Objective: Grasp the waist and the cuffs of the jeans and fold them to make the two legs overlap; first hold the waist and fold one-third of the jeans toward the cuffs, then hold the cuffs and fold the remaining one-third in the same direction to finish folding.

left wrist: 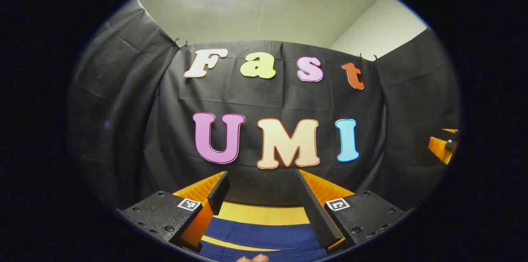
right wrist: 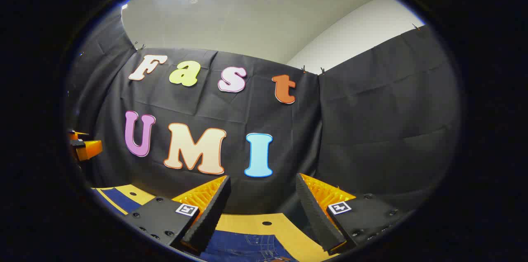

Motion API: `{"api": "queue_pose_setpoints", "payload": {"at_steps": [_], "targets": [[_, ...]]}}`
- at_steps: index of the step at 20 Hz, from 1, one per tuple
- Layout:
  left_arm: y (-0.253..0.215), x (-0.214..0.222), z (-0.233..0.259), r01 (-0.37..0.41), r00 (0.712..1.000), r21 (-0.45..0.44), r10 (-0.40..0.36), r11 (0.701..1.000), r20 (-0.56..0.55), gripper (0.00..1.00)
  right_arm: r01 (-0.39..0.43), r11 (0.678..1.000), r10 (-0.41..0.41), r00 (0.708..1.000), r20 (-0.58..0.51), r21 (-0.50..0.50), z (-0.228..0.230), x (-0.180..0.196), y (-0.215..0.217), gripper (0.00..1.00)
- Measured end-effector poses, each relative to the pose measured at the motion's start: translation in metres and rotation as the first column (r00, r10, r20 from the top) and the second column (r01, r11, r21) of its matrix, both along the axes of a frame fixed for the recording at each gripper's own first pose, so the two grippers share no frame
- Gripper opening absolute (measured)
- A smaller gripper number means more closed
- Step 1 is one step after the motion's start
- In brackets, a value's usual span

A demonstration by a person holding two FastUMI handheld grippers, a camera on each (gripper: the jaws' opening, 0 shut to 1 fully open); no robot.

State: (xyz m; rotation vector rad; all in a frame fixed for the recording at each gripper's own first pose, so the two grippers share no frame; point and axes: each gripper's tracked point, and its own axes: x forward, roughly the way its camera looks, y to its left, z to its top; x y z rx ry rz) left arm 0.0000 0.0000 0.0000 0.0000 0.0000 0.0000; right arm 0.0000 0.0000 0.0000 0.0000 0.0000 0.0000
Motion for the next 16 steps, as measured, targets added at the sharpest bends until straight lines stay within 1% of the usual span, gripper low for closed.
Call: {"api": "queue_pose_setpoints", "payload": {"at_steps": [1, 4, 6, 8, 9, 10, 11, 13, 14, 16], "targets": [[0.000, 0.000, -0.003, -0.005, 1.000, 0.007, 0.005, 1.000, -0.006, 0.95, -0.003, 1.000, 0.003, 1.000, -0.009, -0.007, -0.004, 0.002, 0.000, 0.98], [0.002, -0.003, -0.012, -0.016, 1.000, 0.018, 0.016, 1.000, -0.016, 0.94, -0.011, 1.000, 0.010, 0.999, -0.039, -0.016, -0.015, 0.008, -0.002, 0.98], [0.007, -0.004, -0.021, -0.030, 0.999, 0.040, 0.032, 0.999, -0.035, 0.94, -0.032, 0.999, 0.031, 0.998, -0.051, -0.018, -0.022, 0.012, 0.003, 1.00], [0.015, -0.006, -0.031, -0.036, 0.997, 0.103, 0.042, 0.994, -0.064, 0.94, -0.079, 0.997, 0.078, 0.995, -0.068, -0.026, -0.035, 0.016, 0.015, 1.00], [0.024, -0.009, -0.032, -0.039, 0.996, 0.163, 0.051, 0.986, -0.069, 0.94, -0.110, 0.993, 0.108, 0.991, -0.078, -0.031, -0.043, 0.019, 0.021, 1.00], [0.032, -0.015, -0.036, -0.037, 0.995, 0.236, 0.057, 0.971, -0.077, 0.95, -0.144, 0.989, 0.141, 0.986, -0.087, -0.033, -0.051, 0.022, 0.028, 0.98], [0.042, -0.019, -0.039, -0.036, 0.994, 0.317, 0.067, 0.948, -0.090, 0.95, -0.180, 0.983, 0.177, 0.980, -0.092, -0.027, -0.059, 0.024, 0.036, 0.98], [0.064, -0.031, -0.056, -0.022, 0.985, 0.456, 0.097, 0.890, -0.142, 0.95, -0.248, 0.969, 0.247, 0.962, -0.113, 0.013, -0.075, 0.030, 0.050, 0.98], [0.074, -0.038, -0.069, -0.011, 0.976, 0.503, 0.118, 0.864, -0.182, 0.94, -0.282, 0.958, 0.286, 0.951, -0.122, 0.045, -0.083, 0.031, 0.058, 0.98], [0.092, -0.057, -0.092, 0.015, 0.953, 0.550, 0.154, 0.835, -0.260, 0.94, -0.321, 0.944, 0.328, 0.936, -0.129, 0.074, -0.092, 0.039, 0.070, 0.98]]}}
